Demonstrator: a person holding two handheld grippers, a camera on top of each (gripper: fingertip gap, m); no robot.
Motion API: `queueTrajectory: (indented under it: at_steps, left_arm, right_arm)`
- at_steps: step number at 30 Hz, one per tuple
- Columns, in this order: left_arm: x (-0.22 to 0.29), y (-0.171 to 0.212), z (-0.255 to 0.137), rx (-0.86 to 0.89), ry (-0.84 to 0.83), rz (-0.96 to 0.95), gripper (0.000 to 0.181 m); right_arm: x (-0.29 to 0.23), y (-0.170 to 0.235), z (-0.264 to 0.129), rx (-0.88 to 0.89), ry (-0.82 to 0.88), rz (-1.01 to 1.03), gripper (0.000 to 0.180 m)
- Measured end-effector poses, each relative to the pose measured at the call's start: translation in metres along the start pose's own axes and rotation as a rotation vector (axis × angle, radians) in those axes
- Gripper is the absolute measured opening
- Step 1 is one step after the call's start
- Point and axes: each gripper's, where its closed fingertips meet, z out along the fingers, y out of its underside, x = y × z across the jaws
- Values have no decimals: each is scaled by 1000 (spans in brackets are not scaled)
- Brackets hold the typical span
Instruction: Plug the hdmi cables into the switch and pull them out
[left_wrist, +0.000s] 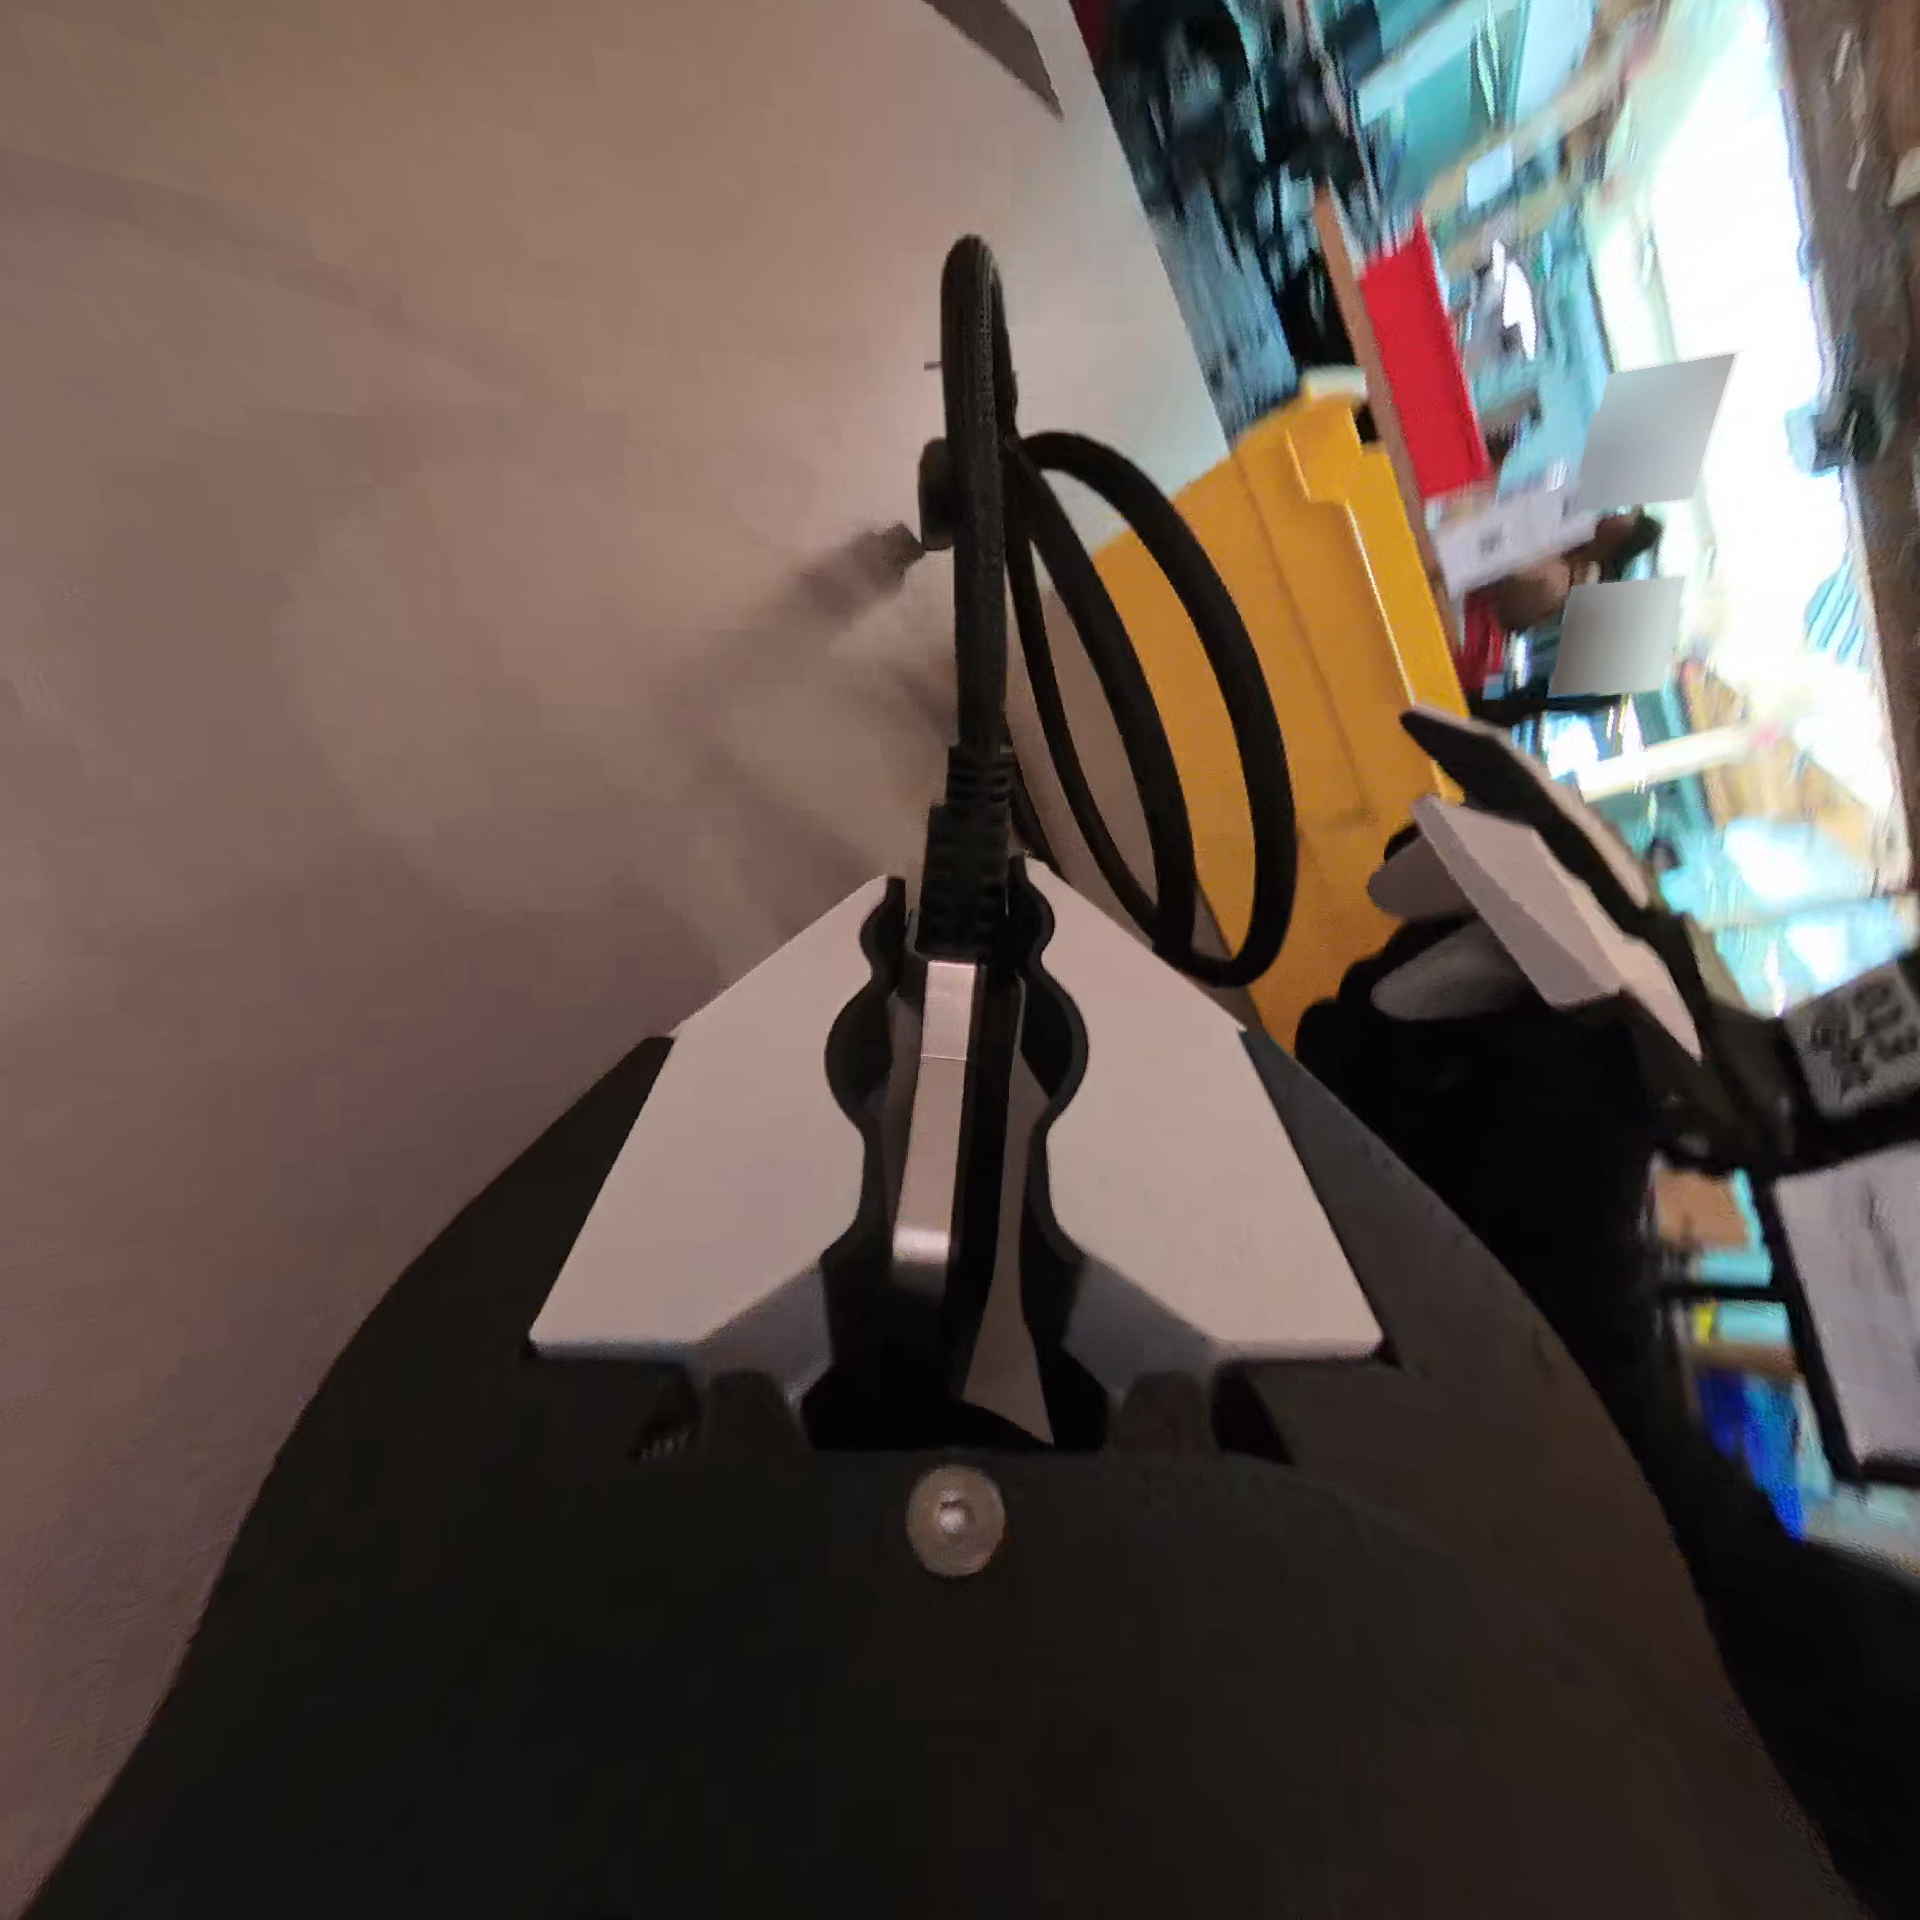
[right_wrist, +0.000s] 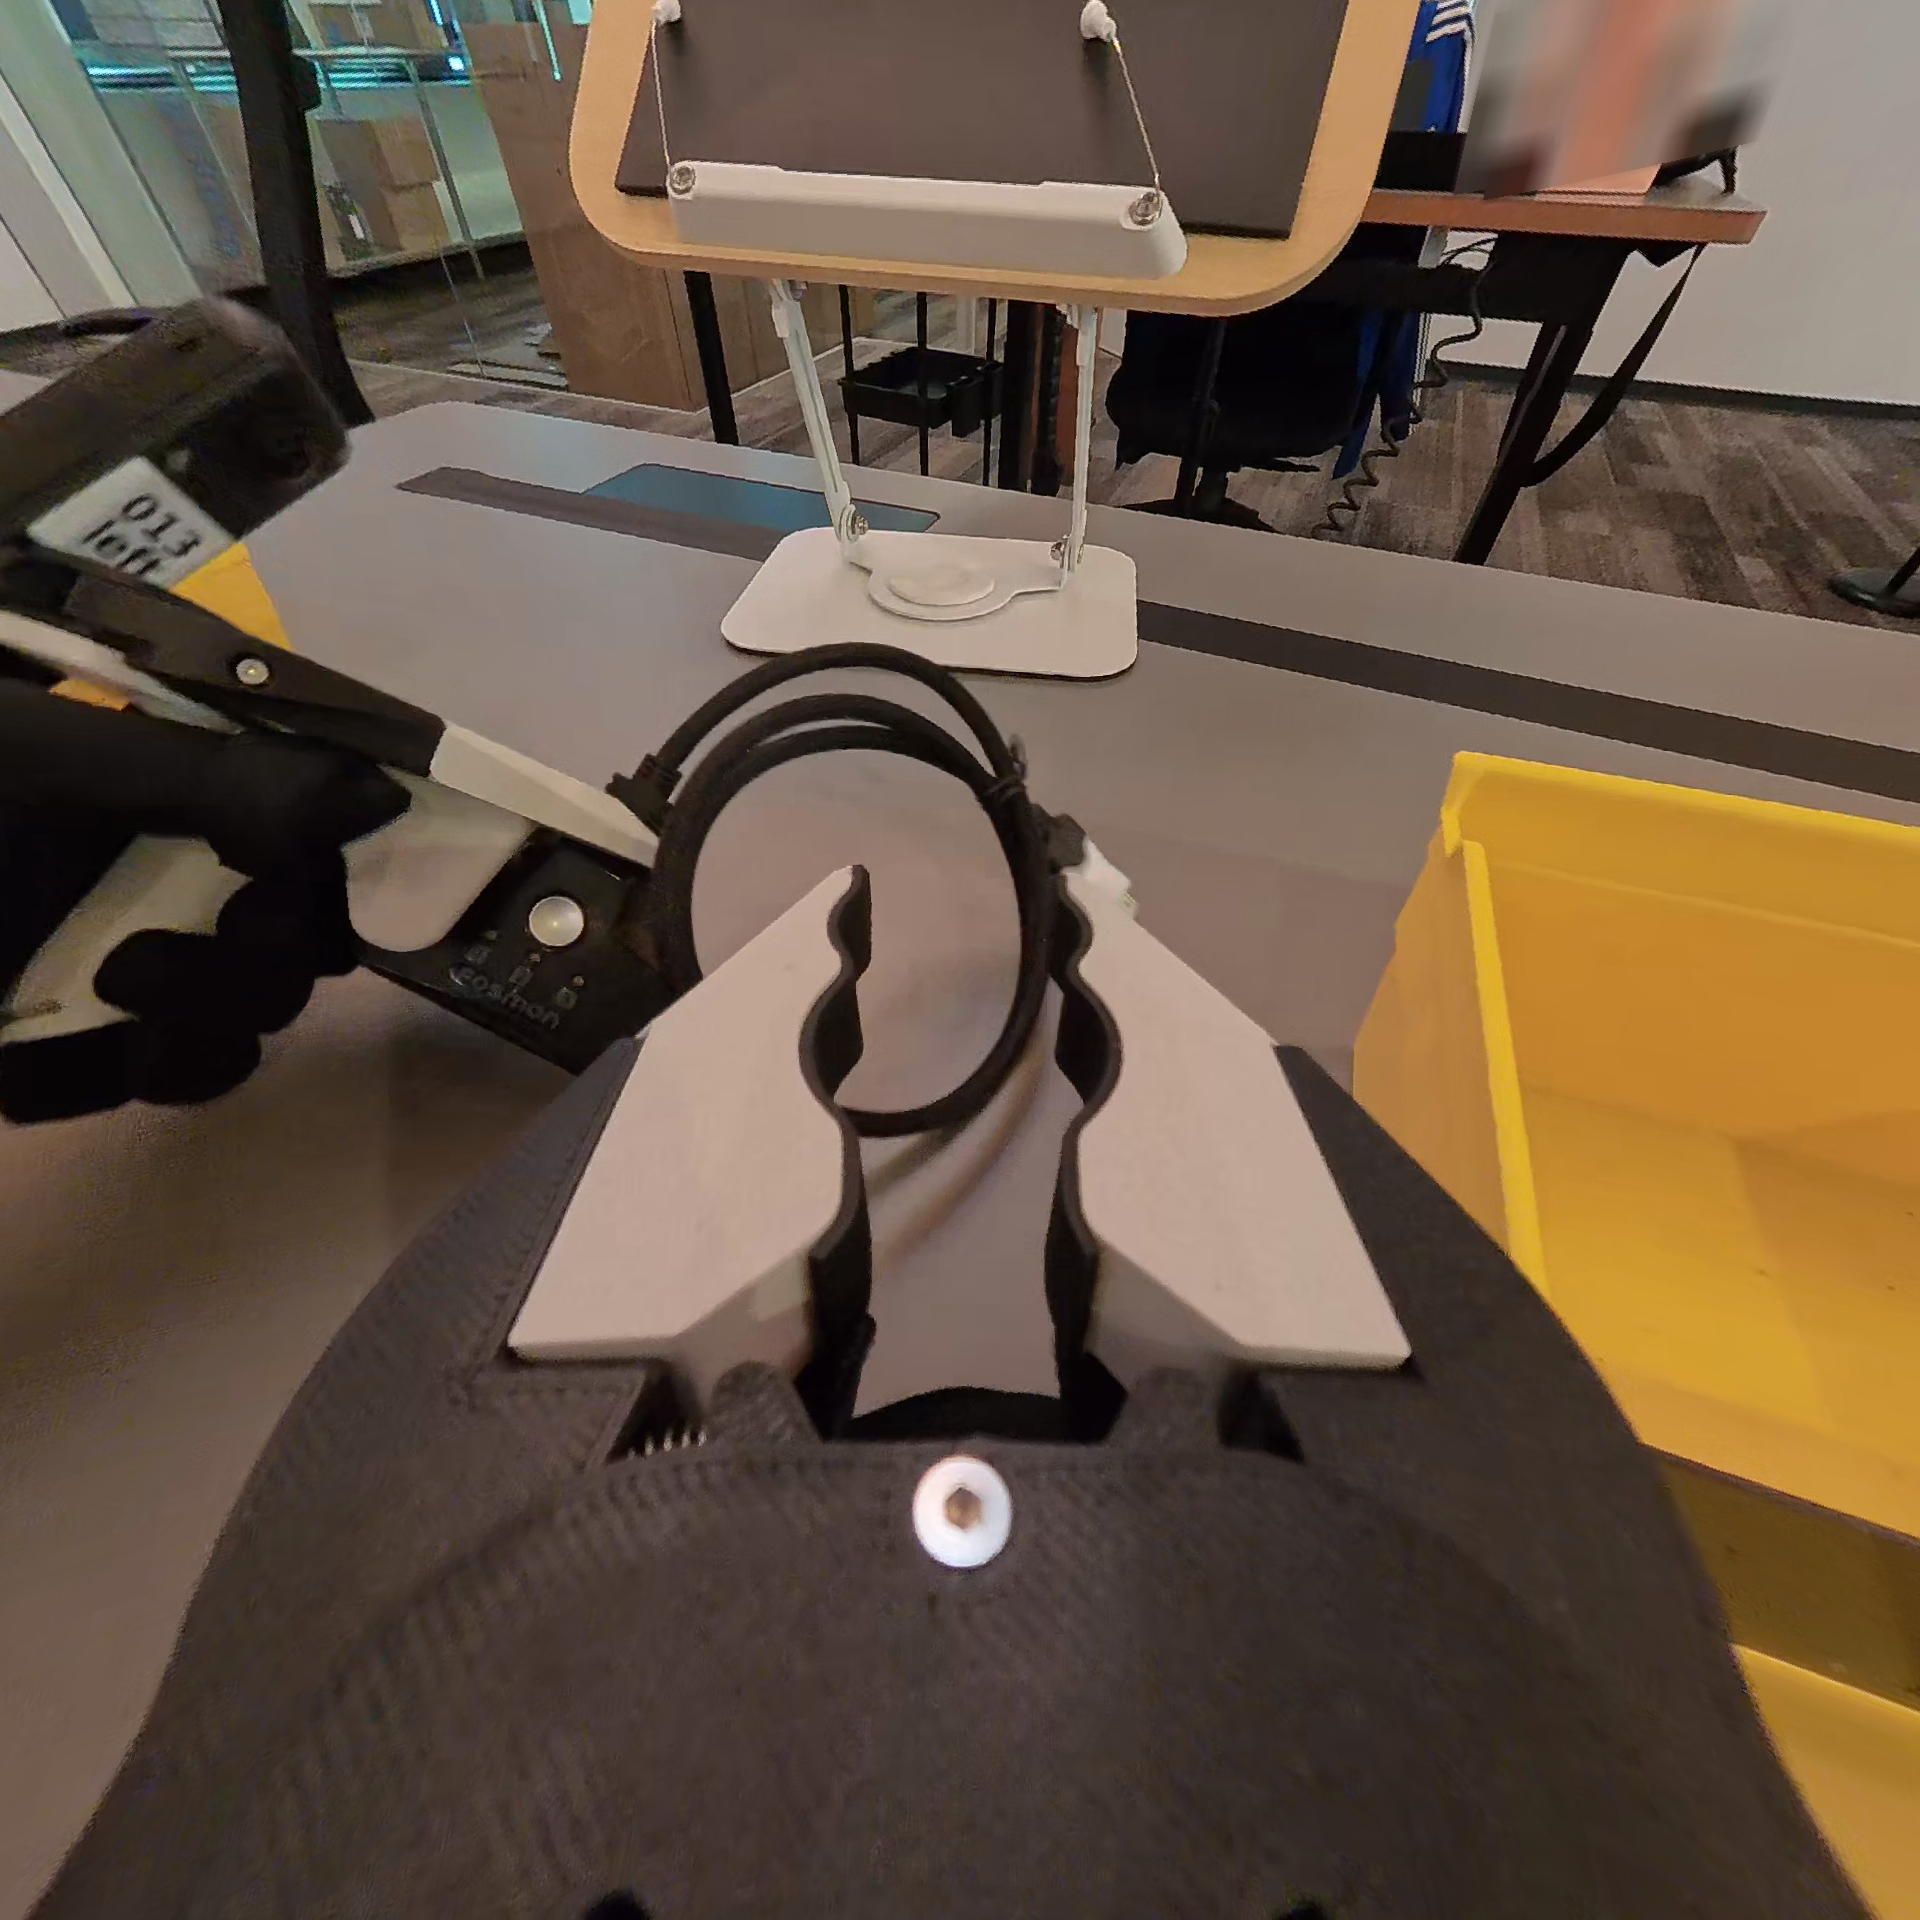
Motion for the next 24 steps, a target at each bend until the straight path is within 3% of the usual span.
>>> queueTrajectory:
  at_steps: [5,10,13,16,20,22,24]
  left_arm:
    - [-10,4,-16,194,-62,-137,17]
    - [-11,25,-18,262,-96,-201,20]
    - [-7,32,-20,272,-157,-169,45]
    - [-1,44,-20,237,-190,-114,48]
    - [5,57,-23,189,-280,-20,81]
    - [12,63,-26,148,-329,45,113]
    - [22,69,-28,110,-333,99,116]
  right_arm:
    - [-7,3,1,-16,-18,-12,32]
    - [-12,2,1,-17,-28,-15,32]
    - [-15,1,0,-15,-32,-19,32]
    - [-15,0,-1,-14,-35,-22,32]
    - [-17,1,0,-17,-38,-24,32]
    - [-18,1,0,-19,-39,-28,32]
    - [-19,2,0,-21,-41,-31,32]
